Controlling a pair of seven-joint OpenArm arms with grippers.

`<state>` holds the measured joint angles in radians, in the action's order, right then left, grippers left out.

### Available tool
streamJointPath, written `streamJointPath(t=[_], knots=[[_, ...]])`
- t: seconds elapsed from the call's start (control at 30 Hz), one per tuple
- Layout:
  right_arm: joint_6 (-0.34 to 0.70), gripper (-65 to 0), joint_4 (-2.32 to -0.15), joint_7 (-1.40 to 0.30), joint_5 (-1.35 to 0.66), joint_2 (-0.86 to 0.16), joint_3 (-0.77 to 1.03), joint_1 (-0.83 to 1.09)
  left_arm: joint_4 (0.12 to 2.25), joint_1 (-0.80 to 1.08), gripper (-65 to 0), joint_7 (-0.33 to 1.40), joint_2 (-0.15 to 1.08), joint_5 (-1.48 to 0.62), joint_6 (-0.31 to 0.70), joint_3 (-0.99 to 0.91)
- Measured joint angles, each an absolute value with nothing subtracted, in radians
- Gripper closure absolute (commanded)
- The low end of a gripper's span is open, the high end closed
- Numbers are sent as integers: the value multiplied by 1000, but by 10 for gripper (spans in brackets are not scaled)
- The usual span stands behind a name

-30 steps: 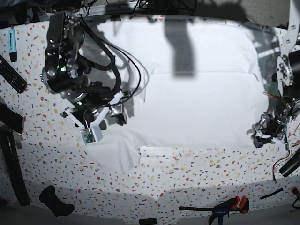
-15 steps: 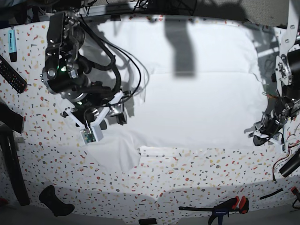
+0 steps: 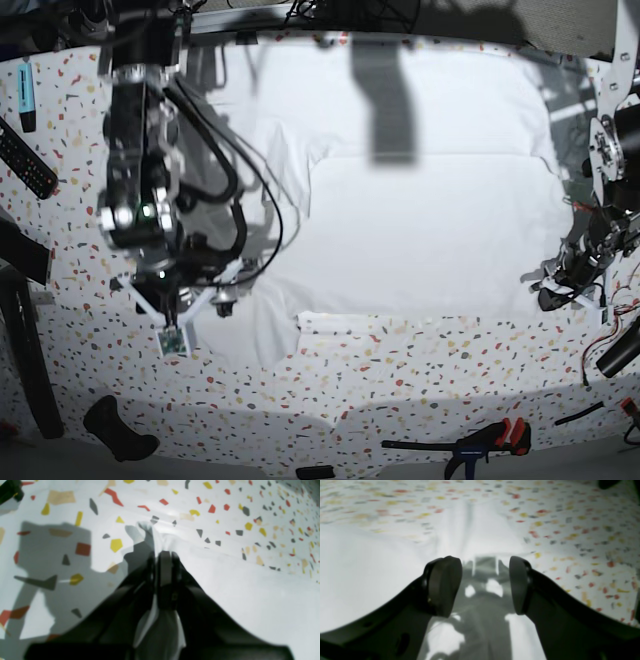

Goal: Fold the T-shirt properly

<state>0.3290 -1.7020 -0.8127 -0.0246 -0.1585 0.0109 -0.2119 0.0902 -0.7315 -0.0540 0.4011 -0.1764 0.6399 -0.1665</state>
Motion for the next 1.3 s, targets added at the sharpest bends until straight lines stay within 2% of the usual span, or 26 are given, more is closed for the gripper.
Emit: streamJointPath(t=[0.3,0.57,0.77,1.3], knots=[[353,-340,-1170,-963,-33,-212,11,-545,93,-717,0,-68,401,-180,641,-167],[453,-340,-884,-994,-129,-318,10,-679,97,-694,0,-88,402,-184,648,-167],[582,-340,-804,-982,-246,-381,10,-666,97,-693,0,-91,402,-187,651,-167],[644,-340,-791,-870,-284,-380,10,-665,97,-693,0,-102,402,-184,651,-167]])
